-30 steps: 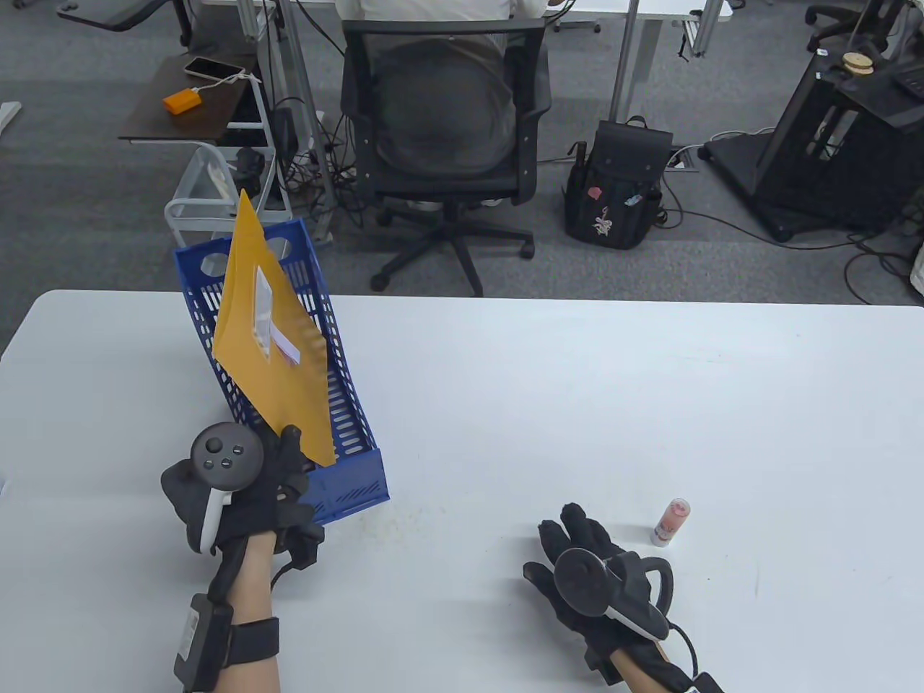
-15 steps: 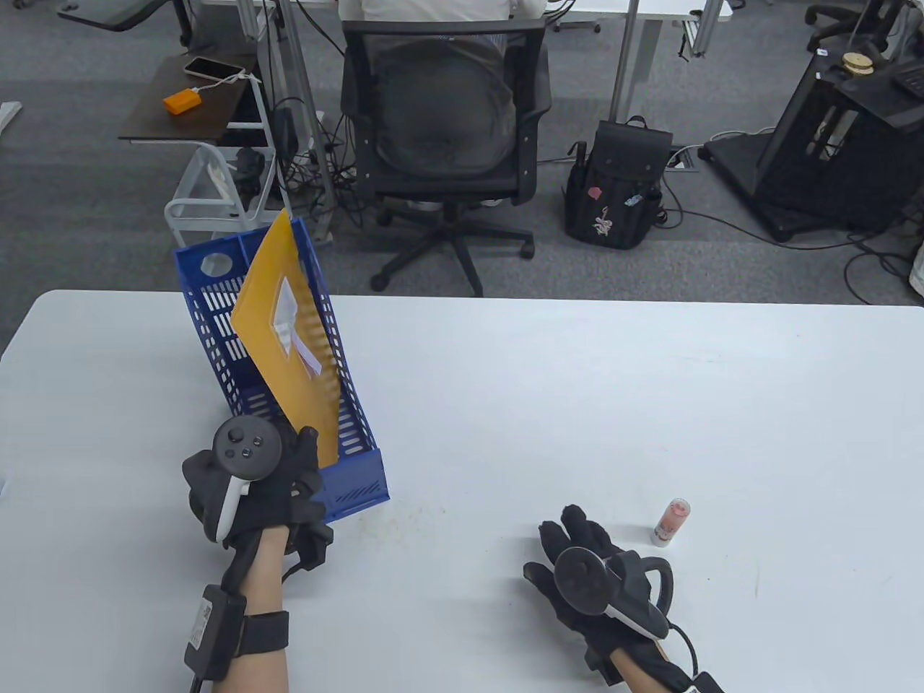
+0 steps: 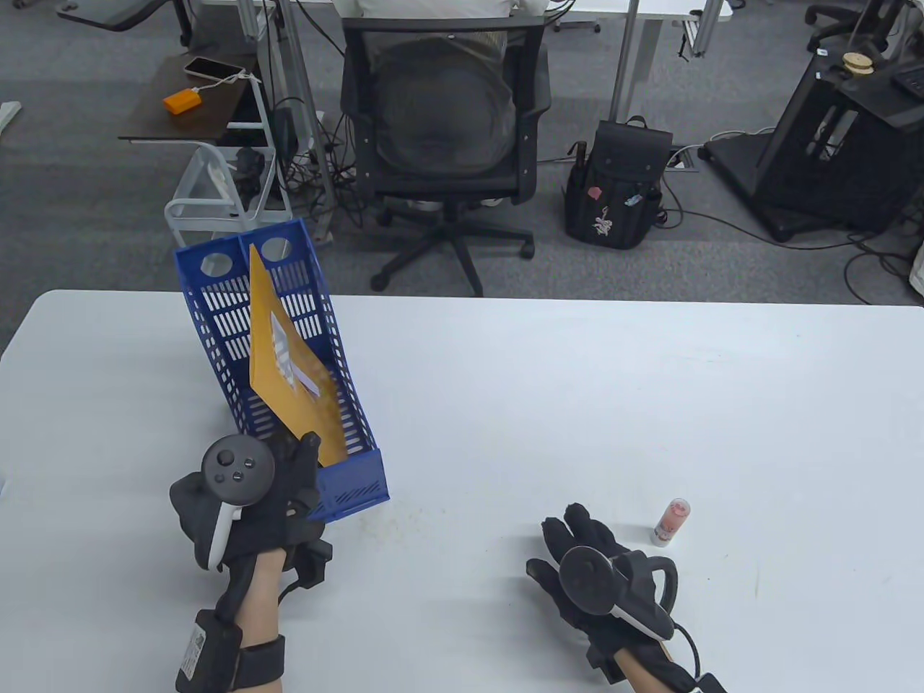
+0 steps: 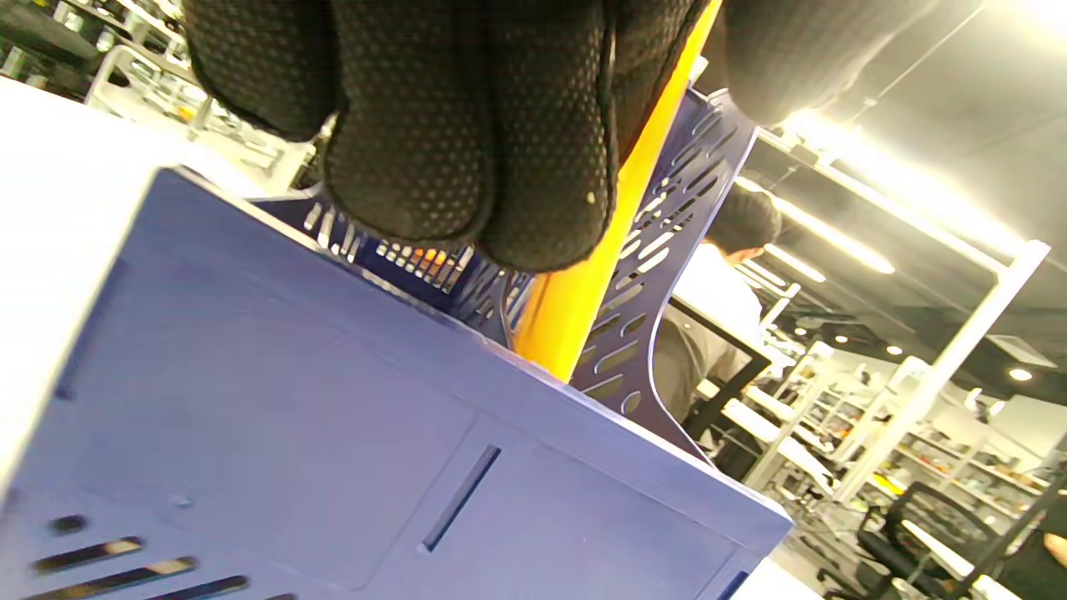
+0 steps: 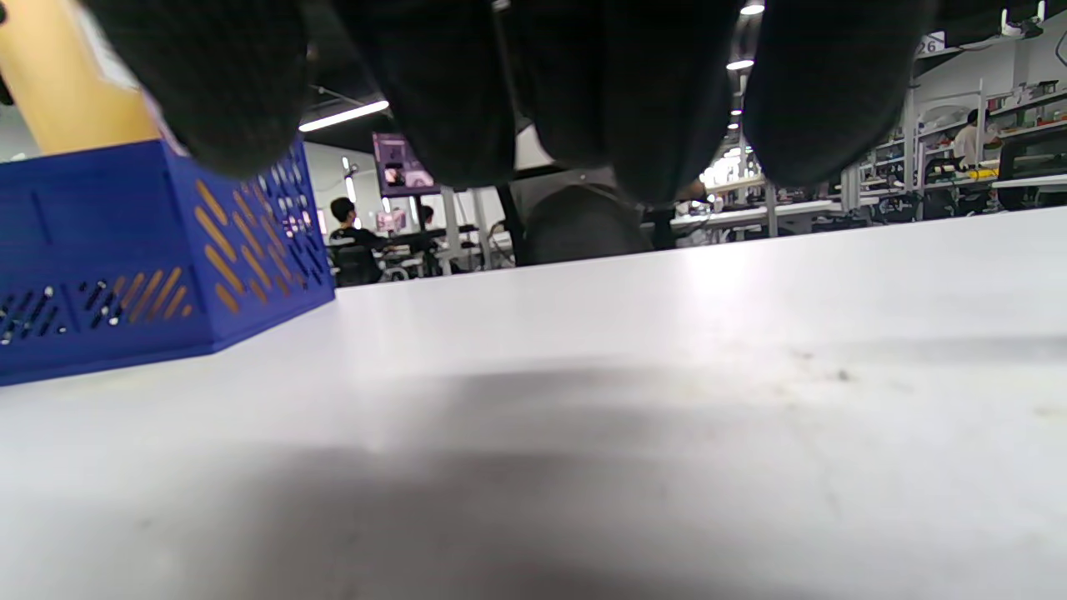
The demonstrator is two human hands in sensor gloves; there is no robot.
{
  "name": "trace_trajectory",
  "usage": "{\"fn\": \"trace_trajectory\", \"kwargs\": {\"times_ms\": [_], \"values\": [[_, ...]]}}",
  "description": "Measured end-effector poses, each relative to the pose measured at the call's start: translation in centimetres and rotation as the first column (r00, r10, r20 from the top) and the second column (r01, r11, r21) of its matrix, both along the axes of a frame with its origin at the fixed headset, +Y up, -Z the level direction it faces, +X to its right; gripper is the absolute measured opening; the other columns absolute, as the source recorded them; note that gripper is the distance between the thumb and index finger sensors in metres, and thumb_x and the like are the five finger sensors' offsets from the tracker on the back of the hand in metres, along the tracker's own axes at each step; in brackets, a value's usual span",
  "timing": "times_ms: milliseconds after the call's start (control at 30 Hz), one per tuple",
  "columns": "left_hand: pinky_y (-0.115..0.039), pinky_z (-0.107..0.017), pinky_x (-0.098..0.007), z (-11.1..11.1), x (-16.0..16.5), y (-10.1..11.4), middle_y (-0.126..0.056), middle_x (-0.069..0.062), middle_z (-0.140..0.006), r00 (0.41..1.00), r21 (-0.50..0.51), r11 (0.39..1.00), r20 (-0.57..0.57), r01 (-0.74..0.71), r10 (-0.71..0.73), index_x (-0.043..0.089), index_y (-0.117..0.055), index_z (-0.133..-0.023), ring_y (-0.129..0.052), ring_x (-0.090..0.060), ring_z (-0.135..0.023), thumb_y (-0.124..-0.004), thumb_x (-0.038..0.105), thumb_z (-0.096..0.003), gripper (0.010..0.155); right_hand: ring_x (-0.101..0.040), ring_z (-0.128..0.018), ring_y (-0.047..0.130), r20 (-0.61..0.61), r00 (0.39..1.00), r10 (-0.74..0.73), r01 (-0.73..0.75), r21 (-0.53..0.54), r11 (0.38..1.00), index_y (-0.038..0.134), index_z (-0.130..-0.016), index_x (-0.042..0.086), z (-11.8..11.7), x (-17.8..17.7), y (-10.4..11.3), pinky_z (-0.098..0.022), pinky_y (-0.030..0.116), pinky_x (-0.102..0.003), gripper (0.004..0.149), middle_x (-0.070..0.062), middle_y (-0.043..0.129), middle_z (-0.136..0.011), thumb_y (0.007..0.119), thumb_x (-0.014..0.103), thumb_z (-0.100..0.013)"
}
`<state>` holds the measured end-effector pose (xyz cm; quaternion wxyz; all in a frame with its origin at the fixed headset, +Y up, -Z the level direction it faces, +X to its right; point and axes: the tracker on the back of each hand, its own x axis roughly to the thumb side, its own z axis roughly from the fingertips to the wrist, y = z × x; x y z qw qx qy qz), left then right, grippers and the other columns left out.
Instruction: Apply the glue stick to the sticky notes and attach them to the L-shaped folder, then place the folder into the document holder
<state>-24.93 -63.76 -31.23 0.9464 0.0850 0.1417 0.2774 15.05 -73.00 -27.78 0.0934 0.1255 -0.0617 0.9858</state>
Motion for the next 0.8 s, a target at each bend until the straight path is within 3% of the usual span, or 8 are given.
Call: {"fn": "trace_trajectory", "kwargs": {"times_ms": [167,267,467,533,600,733,800], "values": [[-0.074,-0.059,-0.057,2.0,2.8,0.0,-0.105,-0.01,-0.069,0.994,0.03,0.999,0.106,0.034,-0.037,0.01,-0.084,-0.088,-0.101,-0.03,-0.062,-0.072,0.054,-0.0518,0.059,-0.045,-0.084,0.079,0.008,1.0,-0.023,0.022,0.037,0.999,0.072,-0.101,0.01,0.3,0.5,0.9,-0.051,0.075,-0.06,0.071,-0.027,0.068,-0.103,0.08,0.053,-0.046],[-0.067,-0.064,-0.06,2.6,4.9,-0.4,-0.1,-0.01,-0.077,0.976,0.051,0.997,0.206,0.054,-0.064,0.013,-0.078,-0.094,-0.094,-0.033,-0.072,-0.072,0.056,-0.0513,0.061,-0.045,-0.084,0.08,0.014,0.999,-0.032,0.031,0.072,0.997,0.069,-0.103,0.01,0.5,0.7,1.4,-0.051,0.075,-0.06,0.073,-0.027,0.068,-0.103,0.083,0.052,-0.045],[-0.058,-0.07,-0.062,3.6,10.3,-3.1,-0.082,-0.012,-0.098,0.924,0.13,0.983,0.341,0.133,-0.17,0.017,-0.059,-0.107,-0.078,-0.035,-0.09,-0.067,0.067,-0.0468,0.078,-0.046,-0.089,0.074,0.038,0.999,0.038,-0.041,0.108,0.993,0.064,-0.106,0.011,0.8,0.8,1.9,-0.054,0.072,-0.062,0.08,-0.026,0.063,-0.106,0.086,0.055,-0.043],[-0.052,-0.073,-0.063,3.6,11.6,-4.2,-0.07,-0.012,-0.107,0.9,0.14,0.978,0.388,0.156,-0.199,0.02,-0.051,-0.109,-0.067,-0.035,-0.099,-0.066,0.068,-0.0466,0.08,-0.046,-0.091,0.071,0.04,0.998,0.058,-0.062,0.103,0.993,0.062,-0.107,0.012,0.8,0.8,1.9,-0.056,0.07,-0.063,0.082,-0.025,0.061,-0.108,0.085,0.056,-0.043],[-0.042,-0.075,-0.068,3.3,12.9,-5.6,-0.057,-0.009,-0.115,0.836,0.147,0.976,0.506,0.158,-0.211,0.024,-0.043,-0.111,-0.055,-0.034,-0.106,-0.065,0.068,-0.045,0.082,-0.046,-0.094,0.067,0.043,0.996,0.083,-0.087,0.095,0.992,0.06,-0.109,0.012,0.8,0.7,1.8,-0.058,0.068,-0.065,0.084,-0.024,0.058,-0.11,0.085,0.057,-0.042],[-0.031,-0.077,-0.067,2.9,14.3,-7.7,-0.041,-0.004,-0.121,0.776,0.132,0.978,0.595,0.161,-0.208,0.03,-0.033,-0.112,-0.036,-0.03,-0.113,-0.062,0.069,-0.0443,0.084,-0.047,-0.098,0.06,0.045,0.994,0.101,-0.104,0.086,0.991,0.047,-0.113,0.015,0.8,0.7,1.6,-0.061,0.063,-0.067,0.091,-0.024,0.048,-0.113,0.084,0.059,-0.043],[-0.024,-0.077,-0.067,2.7,15.0,-8.7,-0.028,-0.001,-0.123,0.746,0.1,0.967,0.619,0.235,-0.245,0.034,-0.026,-0.112,-0.022,-0.028,-0.114,-0.06,0.071,-0.0433,0.085,-0.047,-0.1,0.055,0.043,0.993,0.108,-0.111,0.074,0.991,0.039,-0.114,0.017,0.6,0.8,1.4,-0.062,0.06,-0.068,0.094,-0.023,0.042,-0.115,0.082,0.06,-0.043]]}}
